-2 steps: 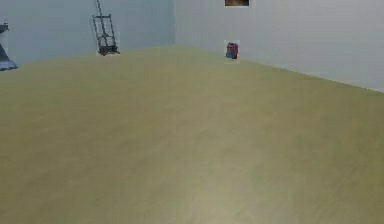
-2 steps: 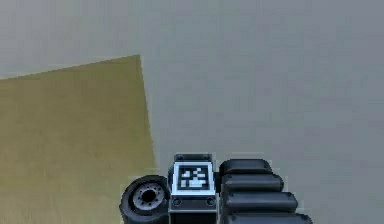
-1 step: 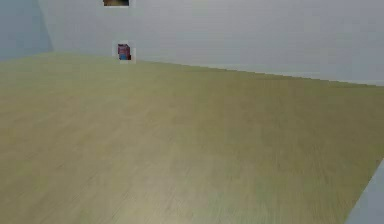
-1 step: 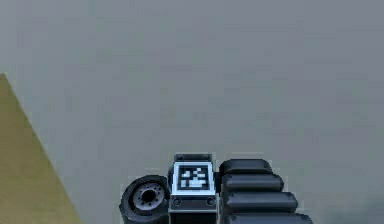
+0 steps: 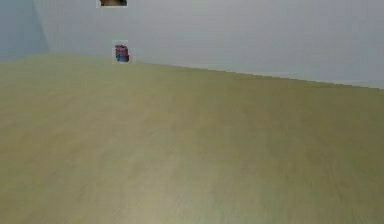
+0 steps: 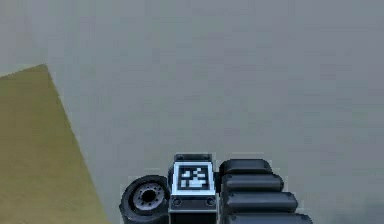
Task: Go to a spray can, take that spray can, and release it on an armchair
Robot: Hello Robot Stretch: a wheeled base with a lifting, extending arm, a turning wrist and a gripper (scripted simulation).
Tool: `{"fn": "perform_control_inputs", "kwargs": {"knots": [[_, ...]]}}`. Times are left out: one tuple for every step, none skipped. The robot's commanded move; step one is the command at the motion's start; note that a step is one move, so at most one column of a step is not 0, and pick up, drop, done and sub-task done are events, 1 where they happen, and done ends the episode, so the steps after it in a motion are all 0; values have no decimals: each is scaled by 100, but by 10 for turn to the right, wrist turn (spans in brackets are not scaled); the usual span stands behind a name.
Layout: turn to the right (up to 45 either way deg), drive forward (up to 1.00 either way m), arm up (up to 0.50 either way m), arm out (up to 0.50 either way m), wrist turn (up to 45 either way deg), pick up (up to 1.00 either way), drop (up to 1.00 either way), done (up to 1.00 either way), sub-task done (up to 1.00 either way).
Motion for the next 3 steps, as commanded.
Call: {"fn": "perform_control_inputs", "kwargs": {"knots": [[270, 0, 0, 0, 0, 0, 0, 0, 0], [0, 100, 0, 0, 0, 0, 0, 0, 0], [360, 0, 0, 0, 0, 0, 0, 0, 0]]}}
